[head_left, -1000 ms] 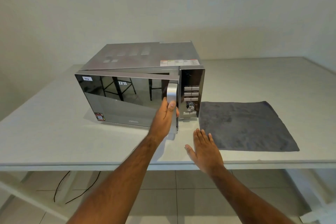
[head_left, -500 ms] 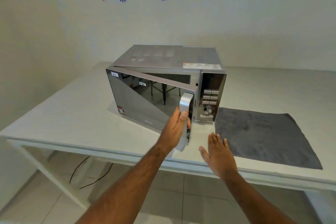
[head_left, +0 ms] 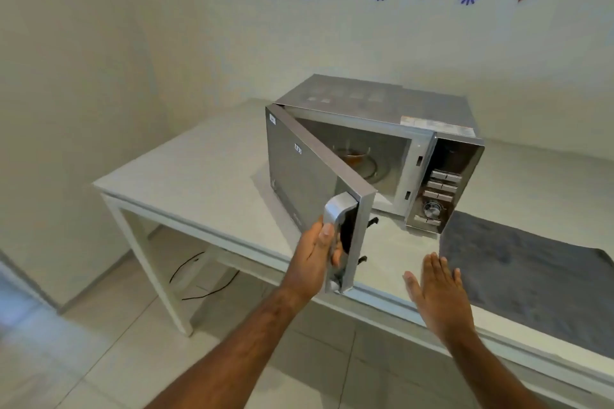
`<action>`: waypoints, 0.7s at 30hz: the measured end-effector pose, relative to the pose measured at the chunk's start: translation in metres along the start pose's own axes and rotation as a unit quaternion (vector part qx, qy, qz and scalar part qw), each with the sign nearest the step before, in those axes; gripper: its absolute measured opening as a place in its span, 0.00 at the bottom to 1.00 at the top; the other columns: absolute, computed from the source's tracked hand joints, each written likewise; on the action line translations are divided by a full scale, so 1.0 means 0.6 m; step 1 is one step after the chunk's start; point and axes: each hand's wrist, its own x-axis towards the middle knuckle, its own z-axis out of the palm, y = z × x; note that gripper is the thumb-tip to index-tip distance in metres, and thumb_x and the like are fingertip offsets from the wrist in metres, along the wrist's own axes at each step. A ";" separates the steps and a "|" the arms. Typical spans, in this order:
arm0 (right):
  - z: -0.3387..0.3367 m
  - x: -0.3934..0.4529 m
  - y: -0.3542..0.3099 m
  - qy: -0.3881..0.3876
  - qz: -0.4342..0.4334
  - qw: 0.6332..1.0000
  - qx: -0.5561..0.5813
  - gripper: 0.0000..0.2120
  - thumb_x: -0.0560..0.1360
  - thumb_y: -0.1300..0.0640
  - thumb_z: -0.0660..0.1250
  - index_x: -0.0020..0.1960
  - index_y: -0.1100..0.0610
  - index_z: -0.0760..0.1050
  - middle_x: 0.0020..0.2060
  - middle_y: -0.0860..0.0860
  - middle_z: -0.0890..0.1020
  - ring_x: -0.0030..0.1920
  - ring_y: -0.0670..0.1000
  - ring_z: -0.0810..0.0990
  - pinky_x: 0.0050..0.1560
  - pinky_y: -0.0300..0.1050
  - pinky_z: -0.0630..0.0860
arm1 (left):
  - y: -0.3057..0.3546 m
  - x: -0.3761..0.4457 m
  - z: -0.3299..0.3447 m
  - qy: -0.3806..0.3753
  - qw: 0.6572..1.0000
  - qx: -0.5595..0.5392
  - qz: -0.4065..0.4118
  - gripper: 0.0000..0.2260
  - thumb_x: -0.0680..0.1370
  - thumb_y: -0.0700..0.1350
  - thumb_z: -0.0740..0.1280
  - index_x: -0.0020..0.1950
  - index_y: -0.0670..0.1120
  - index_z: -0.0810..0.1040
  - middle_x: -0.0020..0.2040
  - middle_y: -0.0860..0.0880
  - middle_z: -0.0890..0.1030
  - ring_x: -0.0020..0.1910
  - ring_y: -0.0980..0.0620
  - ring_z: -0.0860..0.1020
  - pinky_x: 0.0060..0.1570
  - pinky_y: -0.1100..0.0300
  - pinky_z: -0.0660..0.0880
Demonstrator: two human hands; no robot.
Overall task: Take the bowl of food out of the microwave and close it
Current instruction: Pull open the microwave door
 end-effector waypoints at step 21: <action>0.002 0.004 0.001 0.011 -0.009 1.000 0.008 0.40 0.82 0.34 0.44 0.82 0.63 0.54 0.82 0.59 0.60 0.83 0.58 0.54 0.83 0.59 0.52 | 0.049 -0.091 -0.287 0.277 0.960 -0.002 -0.033 0.34 0.73 0.81 0.53 0.54 0.59 0.87 0.46 0.43 0.88 0.46 0.45 0.88 0.44 0.51 0.86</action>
